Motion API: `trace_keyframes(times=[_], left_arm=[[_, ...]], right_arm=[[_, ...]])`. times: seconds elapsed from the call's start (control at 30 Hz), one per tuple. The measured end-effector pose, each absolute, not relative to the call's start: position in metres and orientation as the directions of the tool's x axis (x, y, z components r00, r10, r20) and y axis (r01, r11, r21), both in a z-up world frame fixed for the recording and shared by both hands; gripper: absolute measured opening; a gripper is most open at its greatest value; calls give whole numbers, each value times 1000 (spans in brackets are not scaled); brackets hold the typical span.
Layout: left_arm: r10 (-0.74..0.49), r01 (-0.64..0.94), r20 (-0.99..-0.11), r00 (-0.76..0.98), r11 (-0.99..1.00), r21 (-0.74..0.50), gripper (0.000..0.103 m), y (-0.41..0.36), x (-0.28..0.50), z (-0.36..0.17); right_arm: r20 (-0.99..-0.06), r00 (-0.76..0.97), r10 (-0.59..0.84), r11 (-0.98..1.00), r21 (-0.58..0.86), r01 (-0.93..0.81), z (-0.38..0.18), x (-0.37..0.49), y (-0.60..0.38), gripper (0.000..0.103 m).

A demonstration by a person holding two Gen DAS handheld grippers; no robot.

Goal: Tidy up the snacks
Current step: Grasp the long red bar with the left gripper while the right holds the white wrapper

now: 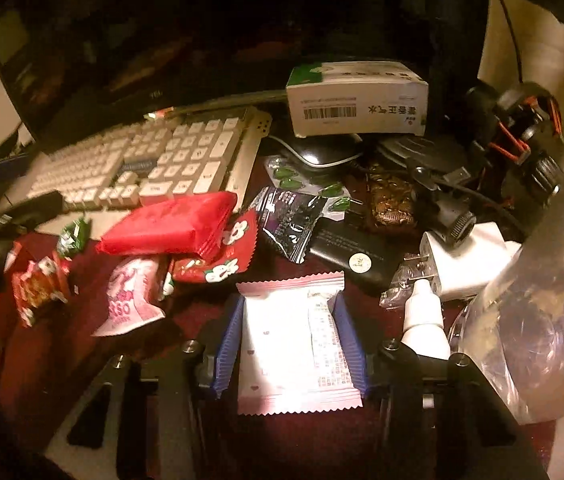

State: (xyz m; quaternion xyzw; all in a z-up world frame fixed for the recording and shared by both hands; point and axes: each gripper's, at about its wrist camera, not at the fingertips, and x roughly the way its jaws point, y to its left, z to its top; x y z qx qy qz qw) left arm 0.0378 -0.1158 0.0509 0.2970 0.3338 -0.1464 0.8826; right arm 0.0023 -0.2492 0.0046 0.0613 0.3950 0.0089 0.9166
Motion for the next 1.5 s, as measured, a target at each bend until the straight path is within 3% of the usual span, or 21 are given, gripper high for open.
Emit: trace_keyframes(times=[0.13,0.47,0.77,0.97,1.1,1.3,1.5], left_arm=[[-126,543,-719,684,746,386,74,-127,53,45],[-179,649,-764,620,665,370,74,-142,82,21],[-288,731,-799,528,634,254,74,-146,87,19],[-390,815,-871,300,579,22,74,-149,66,6],[-299,805,-838,456,540,246,75,-157,30,1],[-317,785,-799,511,551,283,75,-162,41,33],[-197,793,-854,481,513,329,75,-175,66,-4]], right_arm=[[-680,699,220,960,277,-32,11,-4,-258,47],[-681,699,218,958,287,-20,12,-9,-260,47],[-683,700,209,961,276,-17,11,-9,-257,47],[-685,701,197,965,262,-15,10,-5,-258,47],[-687,703,186,967,253,-8,9,-5,-260,48],[-688,703,180,969,246,-8,8,-5,-260,48],[-690,705,165,972,235,3,7,-5,-262,49]])
